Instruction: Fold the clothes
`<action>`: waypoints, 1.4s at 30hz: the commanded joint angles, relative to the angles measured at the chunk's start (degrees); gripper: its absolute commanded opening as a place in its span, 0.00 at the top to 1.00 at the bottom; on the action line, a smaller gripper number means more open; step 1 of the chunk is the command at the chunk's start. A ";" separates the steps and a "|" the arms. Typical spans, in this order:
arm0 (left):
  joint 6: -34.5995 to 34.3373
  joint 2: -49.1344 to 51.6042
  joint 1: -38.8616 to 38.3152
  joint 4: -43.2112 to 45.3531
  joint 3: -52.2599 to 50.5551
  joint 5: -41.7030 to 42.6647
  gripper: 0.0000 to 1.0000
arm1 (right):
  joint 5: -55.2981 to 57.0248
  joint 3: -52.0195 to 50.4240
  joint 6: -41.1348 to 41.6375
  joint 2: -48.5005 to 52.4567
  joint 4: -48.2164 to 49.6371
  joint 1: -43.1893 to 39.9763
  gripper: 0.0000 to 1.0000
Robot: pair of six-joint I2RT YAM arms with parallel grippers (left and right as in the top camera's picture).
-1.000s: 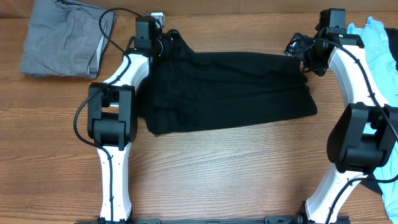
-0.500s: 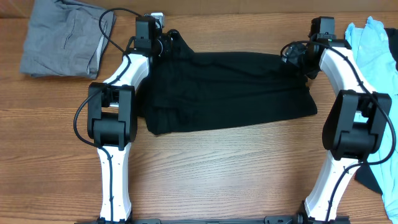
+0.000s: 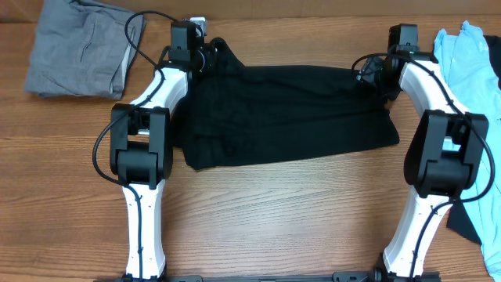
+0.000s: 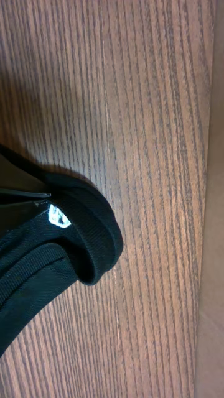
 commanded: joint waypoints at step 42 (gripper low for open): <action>0.04 0.70 0.28 -5.46 12.50 -0.39 0.96 | 3.87 12.66 0.00 2.32 -0.09 -0.17 0.96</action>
